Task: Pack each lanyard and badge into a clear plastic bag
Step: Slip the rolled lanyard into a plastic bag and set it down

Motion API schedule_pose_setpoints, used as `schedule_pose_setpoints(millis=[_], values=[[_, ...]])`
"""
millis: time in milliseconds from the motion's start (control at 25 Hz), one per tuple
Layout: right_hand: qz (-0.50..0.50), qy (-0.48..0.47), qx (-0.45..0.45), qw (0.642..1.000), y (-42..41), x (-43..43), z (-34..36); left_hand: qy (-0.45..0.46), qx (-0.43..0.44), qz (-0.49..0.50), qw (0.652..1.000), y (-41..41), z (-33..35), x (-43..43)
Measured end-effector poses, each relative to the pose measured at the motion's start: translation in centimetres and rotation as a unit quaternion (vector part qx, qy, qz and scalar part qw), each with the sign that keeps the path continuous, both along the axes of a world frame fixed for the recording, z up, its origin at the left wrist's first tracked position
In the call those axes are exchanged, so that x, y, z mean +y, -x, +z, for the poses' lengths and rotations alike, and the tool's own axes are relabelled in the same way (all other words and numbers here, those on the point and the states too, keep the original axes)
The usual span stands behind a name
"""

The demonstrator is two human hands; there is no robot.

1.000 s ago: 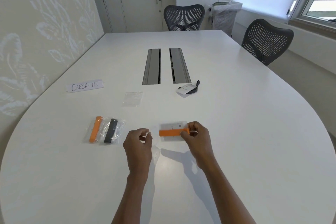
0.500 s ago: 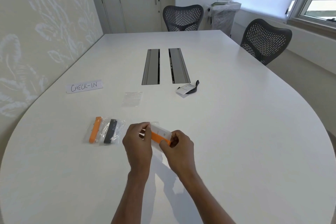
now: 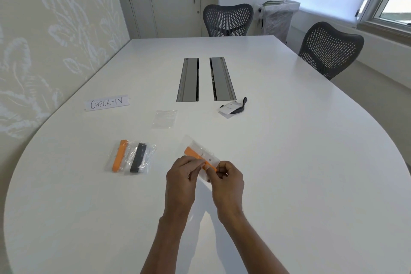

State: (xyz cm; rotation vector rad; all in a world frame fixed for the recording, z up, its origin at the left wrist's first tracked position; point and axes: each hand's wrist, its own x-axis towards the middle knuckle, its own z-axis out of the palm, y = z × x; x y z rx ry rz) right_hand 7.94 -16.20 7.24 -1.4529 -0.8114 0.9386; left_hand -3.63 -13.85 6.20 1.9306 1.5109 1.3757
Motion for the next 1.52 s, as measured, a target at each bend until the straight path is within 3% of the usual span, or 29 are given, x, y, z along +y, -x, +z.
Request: schedule_pose_setpoints(millis=[200, 400, 560, 720, 920, 1200, 1320, 1520], values=[[0.086, -0.017, 0.049, 0.995, -0.5, 0.1, 0.0, -0.013, 0.018, -0.014, 1.000, 0.0, 0.4, -0.1], [0.003, -0.032, 0.030, 0.999, -0.1, -0.2, -0.5, -0.003, 0.012, -0.019, 1.000, -0.2, 0.5, -0.4], [0.023, -0.048, -0.054, 0.997, 0.1, -0.3, -1.3, 0.018, -0.007, -0.011, 1.000, 0.0, 0.4, -0.8], [-0.002, -0.063, -0.276, 0.959, 0.7, -0.6, -1.6, 0.062, -0.067, 0.014, 0.996, 0.1, 0.3, -1.1], [0.046, -0.043, -0.185, 0.981, 1.2, -0.6, -1.9, 0.072, -0.074, 0.033, 0.994, -0.1, 0.5, -1.1], [0.172, -0.089, -0.243, 0.951, 1.3, -0.8, -1.6, 0.129, -0.155, 0.092, 0.975, 0.6, 0.9, -0.5], [0.145, -0.080, -0.214, 0.963, 1.1, -0.4, -1.8, 0.164, -0.180, 0.069, 0.967, 1.5, 1.0, -0.4], [0.140, -0.097, -0.131, 0.977, -0.7, 0.4, -1.5, 0.203, -0.136, 0.021, 0.970, 3.5, 0.9, 0.5]])
